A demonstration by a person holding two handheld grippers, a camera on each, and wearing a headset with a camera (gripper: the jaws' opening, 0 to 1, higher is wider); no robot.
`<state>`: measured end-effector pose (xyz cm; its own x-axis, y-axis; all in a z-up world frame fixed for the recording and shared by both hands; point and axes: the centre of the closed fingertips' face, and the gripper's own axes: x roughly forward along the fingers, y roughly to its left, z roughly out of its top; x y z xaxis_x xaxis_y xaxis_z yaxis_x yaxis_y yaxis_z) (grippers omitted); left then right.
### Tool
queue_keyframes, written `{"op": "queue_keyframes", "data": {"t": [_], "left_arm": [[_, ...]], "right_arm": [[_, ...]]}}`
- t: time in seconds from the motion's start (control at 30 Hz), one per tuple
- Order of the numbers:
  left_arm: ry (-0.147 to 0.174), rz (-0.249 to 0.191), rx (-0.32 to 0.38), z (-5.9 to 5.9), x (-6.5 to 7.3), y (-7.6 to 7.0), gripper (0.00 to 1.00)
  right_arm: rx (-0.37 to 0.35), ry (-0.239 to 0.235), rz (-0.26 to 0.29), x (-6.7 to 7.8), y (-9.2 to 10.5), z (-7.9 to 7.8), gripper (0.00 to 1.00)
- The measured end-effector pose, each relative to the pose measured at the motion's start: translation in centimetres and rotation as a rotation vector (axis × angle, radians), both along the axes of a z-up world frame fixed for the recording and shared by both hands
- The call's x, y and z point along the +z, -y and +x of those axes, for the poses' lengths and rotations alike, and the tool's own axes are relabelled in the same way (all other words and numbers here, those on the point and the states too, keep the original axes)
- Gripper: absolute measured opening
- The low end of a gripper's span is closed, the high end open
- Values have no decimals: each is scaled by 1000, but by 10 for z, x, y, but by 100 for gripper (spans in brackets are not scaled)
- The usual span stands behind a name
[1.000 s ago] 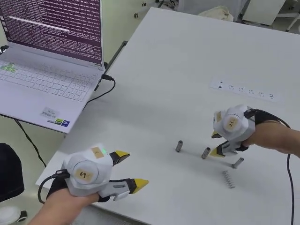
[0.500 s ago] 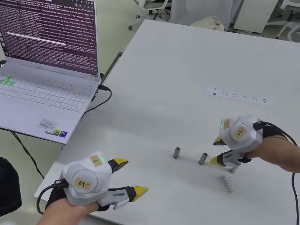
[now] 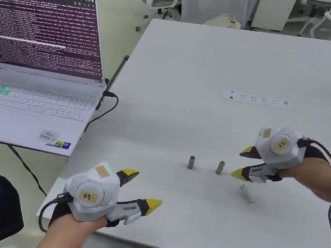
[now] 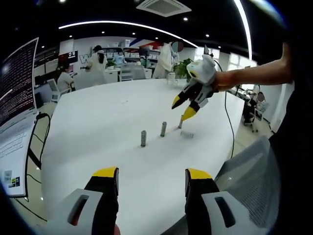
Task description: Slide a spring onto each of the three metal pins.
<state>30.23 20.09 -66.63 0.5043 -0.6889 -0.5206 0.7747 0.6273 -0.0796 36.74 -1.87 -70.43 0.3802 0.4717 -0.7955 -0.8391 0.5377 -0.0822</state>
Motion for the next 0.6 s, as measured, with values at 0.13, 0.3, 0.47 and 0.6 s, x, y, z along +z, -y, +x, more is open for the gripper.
{"op": "queue_keyframes", "data": {"t": [0.13, 0.3, 0.47, 0.6], "left_arm": [[0, -1, 3, 0, 0, 0, 50], [-1, -3, 2, 0, 1, 1, 50], [-1, -4, 2, 1, 1, 2, 50], [-1, -5, 3, 1, 1, 3, 50]], "right_arm": [[-37, 10, 19, 2, 6, -4, 37], [-74, 24, 41, 5, 10, -11, 38], [-114, 37, 86, 8, 10, -19, 38], [-148, 45, 116, 10, 11, -24, 39]]}}
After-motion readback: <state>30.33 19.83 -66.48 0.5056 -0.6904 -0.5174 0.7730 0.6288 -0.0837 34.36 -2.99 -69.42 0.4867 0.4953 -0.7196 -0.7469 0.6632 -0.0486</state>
